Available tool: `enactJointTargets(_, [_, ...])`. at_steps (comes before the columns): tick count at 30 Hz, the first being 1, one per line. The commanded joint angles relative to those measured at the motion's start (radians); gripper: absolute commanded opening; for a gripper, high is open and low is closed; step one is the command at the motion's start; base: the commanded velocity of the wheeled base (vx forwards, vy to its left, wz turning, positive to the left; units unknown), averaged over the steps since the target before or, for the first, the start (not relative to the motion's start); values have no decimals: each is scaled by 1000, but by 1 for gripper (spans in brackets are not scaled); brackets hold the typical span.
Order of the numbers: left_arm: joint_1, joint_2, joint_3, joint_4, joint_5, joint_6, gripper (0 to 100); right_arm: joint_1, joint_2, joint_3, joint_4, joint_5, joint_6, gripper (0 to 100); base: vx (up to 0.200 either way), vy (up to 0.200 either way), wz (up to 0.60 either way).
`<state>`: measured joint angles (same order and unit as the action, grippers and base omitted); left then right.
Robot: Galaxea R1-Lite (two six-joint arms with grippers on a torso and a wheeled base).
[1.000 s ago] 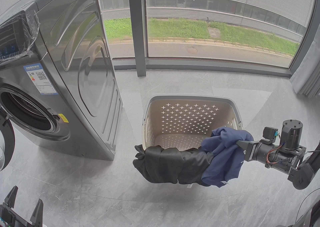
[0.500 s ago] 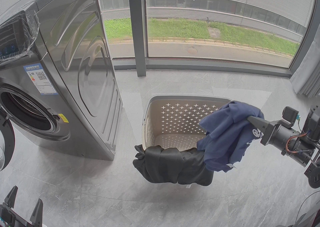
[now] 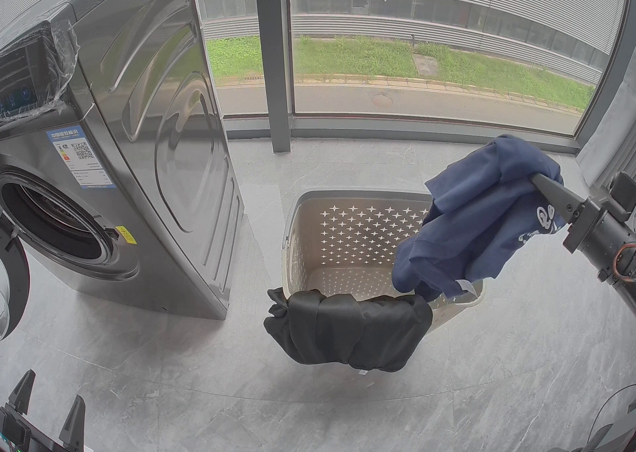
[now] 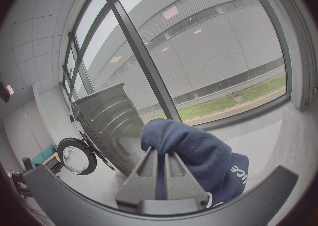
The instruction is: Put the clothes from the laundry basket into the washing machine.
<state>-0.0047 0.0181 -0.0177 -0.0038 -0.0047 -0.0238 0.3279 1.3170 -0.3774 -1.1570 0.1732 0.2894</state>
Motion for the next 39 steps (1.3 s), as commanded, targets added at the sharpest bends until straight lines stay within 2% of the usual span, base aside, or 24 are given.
enactJointTargets(1, [0, -18, 18, -1, 0, -2, 100, -7, -68, -1, 3, 0, -9, 0, -200, 0, 0])
enactJointTargets(10, [0, -18, 18, -1, 0, -5, 100, -7, -119, -18, 99, -1, -10, 0, -200, 0, 0])
enactJointTargets(14, [0, -18, 18, -1, 2, -13, 100, -10, -117, -34, 103, -9, -33, 0, -200, 0, 0])
enactJointTargets(26, [0, -18, 18, -1, 5, -10, 100, -7, -122, -32, 103, -12, -38, 0, -200, 0, 0])
enactJointTargets(32, [0, -18, 18, -1, 14, -16, 100, -4, -121, -31, 103, -12, -38, 0, 0, 0, 0])
enactJointTargets(39, [0, -18, 18, -1, 14, -24, 100, 0, -119, -23, 105, -12, -38, 0, 0, 200, 0])
